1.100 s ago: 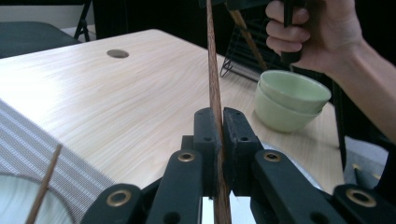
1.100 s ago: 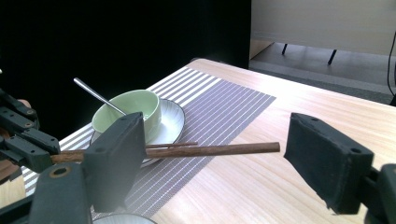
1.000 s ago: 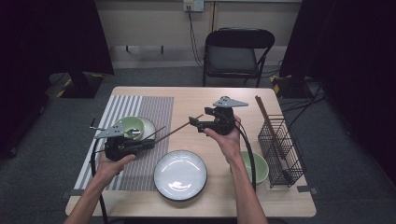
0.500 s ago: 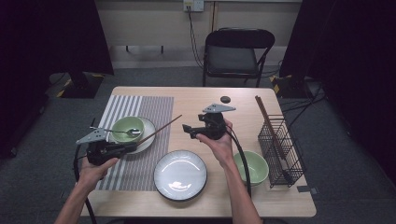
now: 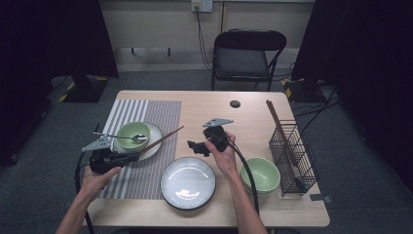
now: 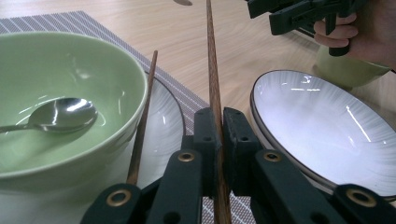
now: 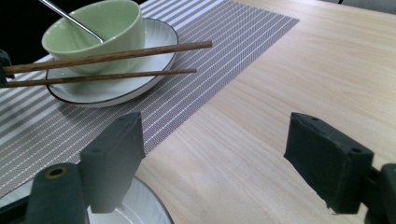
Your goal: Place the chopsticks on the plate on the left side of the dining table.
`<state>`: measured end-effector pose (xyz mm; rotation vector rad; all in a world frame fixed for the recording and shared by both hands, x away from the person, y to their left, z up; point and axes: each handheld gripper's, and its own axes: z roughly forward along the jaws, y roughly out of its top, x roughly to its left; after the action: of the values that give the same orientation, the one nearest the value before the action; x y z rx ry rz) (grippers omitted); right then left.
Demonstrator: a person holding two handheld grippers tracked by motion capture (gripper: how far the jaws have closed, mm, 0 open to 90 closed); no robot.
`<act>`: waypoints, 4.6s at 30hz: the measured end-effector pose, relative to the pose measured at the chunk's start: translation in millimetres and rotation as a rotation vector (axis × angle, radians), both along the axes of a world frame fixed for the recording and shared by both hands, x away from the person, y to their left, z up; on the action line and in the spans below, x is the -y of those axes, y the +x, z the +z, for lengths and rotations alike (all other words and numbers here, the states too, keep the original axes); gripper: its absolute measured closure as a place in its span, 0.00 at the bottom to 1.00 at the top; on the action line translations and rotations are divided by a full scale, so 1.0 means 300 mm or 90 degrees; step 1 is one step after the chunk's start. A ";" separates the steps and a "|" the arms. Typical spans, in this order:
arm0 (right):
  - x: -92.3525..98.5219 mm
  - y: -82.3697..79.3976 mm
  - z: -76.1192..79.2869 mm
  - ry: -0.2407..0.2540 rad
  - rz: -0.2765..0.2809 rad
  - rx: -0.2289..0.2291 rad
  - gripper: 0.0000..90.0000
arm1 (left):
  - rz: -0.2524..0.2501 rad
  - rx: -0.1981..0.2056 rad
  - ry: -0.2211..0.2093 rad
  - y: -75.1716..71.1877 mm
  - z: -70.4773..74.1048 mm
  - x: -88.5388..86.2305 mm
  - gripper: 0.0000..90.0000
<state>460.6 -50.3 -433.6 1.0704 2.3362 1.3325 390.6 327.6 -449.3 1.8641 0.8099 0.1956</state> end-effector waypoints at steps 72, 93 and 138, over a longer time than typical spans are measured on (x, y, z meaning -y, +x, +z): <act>-0.021 0.085 -0.225 -0.132 -0.026 -0.005 0.21 | 0.048 -0.030 0.100 0.036 -0.089 -0.016 0.94; -0.021 0.085 -0.225 -0.131 -0.026 -0.004 0.21 | 0.049 -0.022 0.108 0.034 -0.082 -0.010 0.90; -0.021 0.085 -0.225 -0.132 -0.026 -0.004 0.21 | 0.064 -0.029 0.092 0.044 -0.081 0.005 0.96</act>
<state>486.0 -44.0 -501.1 1.0526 2.3815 1.0465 403.7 326.0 -473.6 1.9695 0.9441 0.2821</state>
